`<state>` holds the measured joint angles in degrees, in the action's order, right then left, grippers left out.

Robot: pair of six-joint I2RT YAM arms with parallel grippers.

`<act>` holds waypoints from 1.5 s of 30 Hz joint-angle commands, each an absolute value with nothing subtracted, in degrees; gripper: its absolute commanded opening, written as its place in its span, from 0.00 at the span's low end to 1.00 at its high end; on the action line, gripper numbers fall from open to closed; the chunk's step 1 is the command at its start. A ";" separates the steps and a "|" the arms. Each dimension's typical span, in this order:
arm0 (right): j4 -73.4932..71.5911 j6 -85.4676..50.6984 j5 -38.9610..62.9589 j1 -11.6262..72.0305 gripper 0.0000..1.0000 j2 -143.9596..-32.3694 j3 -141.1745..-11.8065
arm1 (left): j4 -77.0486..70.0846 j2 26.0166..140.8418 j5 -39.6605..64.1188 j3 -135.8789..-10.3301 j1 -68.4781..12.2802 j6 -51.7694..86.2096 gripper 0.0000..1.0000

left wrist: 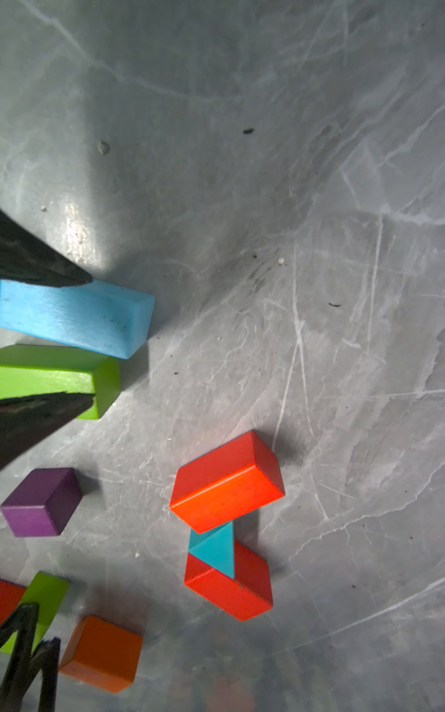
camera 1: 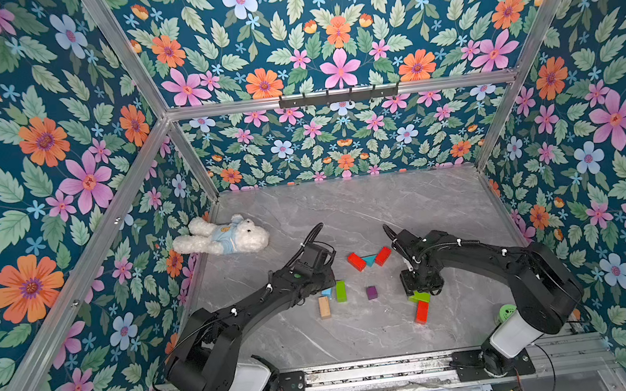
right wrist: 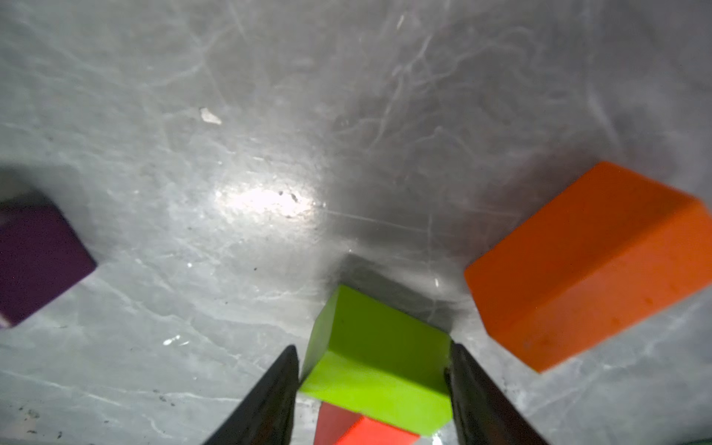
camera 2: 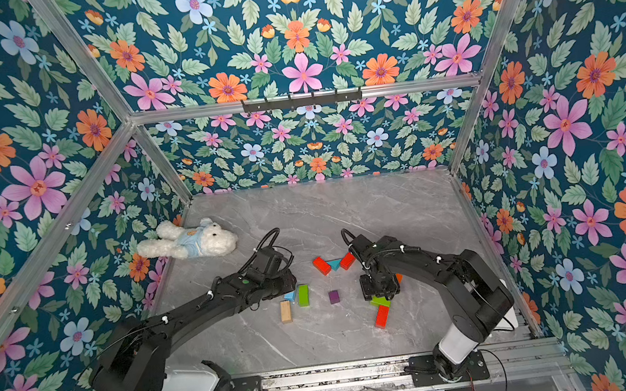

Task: Assemble a heart with building blocks
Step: Pick up the building block from the center of the board, then assemble the building block at the center of the board.

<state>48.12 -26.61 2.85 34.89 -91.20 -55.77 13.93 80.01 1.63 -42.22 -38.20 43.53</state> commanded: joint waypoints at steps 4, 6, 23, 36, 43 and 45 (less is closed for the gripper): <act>49.92 -27.03 2.99 36.73 0.63 -91.61 -55.40 | 13.03 80.59 2.02 -43.06 -38.10 43.61 0.47; 50.24 -27.63 2.18 37.28 0.63 -92.61 -55.13 | 12.92 81.39 2.22 -43.55 -38.01 43.37 0.47; 51.99 -32.26 -6.33 39.73 0.23 -99.10 -57.95 | 12.30 82.04 2.81 -43.33 -38.06 43.55 0.45; 47.88 -28.18 -3.95 29.98 0.14 -101.59 -65.02 | 11.62 81.99 2.25 -42.63 -37.96 44.11 0.43; 47.91 -27.08 -3.51 29.73 0.43 -105.87 -70.09 | 11.16 82.35 2.29 -42.50 -37.84 44.30 0.42; 48.70 -27.86 -3.89 31.02 0.48 -104.54 -68.68 | 11.08 82.14 2.20 -42.23 -37.82 44.38 0.42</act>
